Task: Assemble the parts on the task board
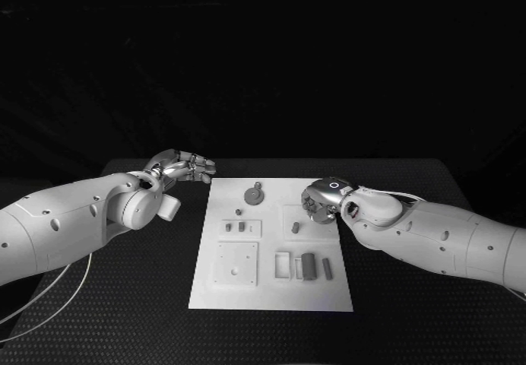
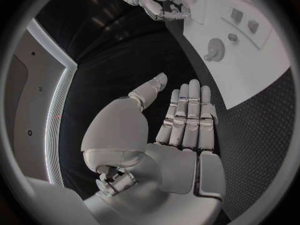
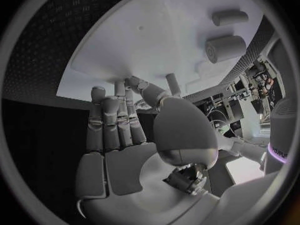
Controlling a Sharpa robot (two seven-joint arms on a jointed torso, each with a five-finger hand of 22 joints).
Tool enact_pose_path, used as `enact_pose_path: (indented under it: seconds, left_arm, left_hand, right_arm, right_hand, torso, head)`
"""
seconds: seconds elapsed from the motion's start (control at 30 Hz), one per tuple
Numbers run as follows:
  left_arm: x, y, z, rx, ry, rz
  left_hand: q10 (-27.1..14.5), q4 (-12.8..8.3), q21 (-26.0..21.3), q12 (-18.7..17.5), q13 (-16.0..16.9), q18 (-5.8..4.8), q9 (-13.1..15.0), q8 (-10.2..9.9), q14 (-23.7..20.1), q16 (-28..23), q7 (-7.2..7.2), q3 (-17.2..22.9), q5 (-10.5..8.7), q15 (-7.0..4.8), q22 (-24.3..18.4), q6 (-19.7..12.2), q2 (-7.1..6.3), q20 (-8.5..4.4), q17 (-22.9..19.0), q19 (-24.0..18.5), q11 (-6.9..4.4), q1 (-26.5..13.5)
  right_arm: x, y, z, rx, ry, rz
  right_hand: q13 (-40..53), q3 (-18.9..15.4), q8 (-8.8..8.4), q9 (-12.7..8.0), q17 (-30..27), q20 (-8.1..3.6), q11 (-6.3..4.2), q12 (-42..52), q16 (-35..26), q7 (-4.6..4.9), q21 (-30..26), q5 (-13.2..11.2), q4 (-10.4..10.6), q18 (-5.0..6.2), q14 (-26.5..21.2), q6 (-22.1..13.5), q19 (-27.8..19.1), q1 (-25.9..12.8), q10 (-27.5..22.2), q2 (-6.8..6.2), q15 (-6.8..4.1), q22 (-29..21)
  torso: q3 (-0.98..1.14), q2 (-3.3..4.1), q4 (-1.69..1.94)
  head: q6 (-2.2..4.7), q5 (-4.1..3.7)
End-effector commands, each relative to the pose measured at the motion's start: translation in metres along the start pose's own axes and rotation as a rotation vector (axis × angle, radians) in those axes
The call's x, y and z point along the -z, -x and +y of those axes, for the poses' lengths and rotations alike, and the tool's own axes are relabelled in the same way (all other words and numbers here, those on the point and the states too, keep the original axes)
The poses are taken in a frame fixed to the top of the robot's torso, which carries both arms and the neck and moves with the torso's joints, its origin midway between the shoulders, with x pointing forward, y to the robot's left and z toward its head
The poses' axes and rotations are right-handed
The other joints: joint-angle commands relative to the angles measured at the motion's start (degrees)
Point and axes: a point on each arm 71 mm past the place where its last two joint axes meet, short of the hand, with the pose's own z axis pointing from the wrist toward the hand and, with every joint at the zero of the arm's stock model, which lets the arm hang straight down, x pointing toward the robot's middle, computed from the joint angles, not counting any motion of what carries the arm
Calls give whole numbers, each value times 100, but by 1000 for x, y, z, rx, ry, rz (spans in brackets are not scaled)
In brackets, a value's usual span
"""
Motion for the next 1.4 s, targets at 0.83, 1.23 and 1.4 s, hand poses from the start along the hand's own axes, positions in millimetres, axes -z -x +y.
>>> enact_pose_path:
  seconds: [0.83, 1.23, 1.4]
  left_arm:
    - [-1, 6, -1, 1, -3, -21]
    - [-1, 7, -1, 1, 0, -21]
    - [-1, 7, -1, 1, 0, -20]
  left_hand:
    - [-6, -5, -32, 1, -22, -42, -12, 31, 68, -40, 35, -34, 37, 6, -9, 1, 1, -11, 40, 74, 27, -48]
    - [-12, 0, -40, -2, -34, -42, -16, 31, 74, -53, 37, -40, 37, 4, -11, -7, -5, -12, 56, 81, 31, -60]
    - [-15, 1, -43, -3, -38, -42, -18, 31, 75, -58, 37, -40, 38, 4, -11, -9, -4, -12, 62, 83, 32, -62]
  right_arm:
    - [6, -8, 3, -1, -11, 20]
    - [5, 4, 1, -26, -12, 5]
    - [4, 7, 1, -34, -13, -1]
  right_hand:
    - [42, 38, 49, 25, 65, -49, -49, -13, 79, -33, 89, 7, -11, 79, 117, 120, 126, 56, 159, 47, -58, 109]
    - [43, 42, 48, 27, 69, -52, -50, -20, 78, -34, 91, 7, -11, 79, 119, 122, 129, 55, 164, 48, -59, 108]
    - [44, 43, 48, 27, 70, -53, -50, -22, 78, -34, 91, 7, -11, 79, 119, 123, 130, 54, 165, 48, -59, 108]
  torso:
    - [-2, -1, 1]
    - [0, -1, -1]
    - [-1, -1, 2]
  head:
    - [-9, -18]
    - [-12, -14]
    - [-10, -17]
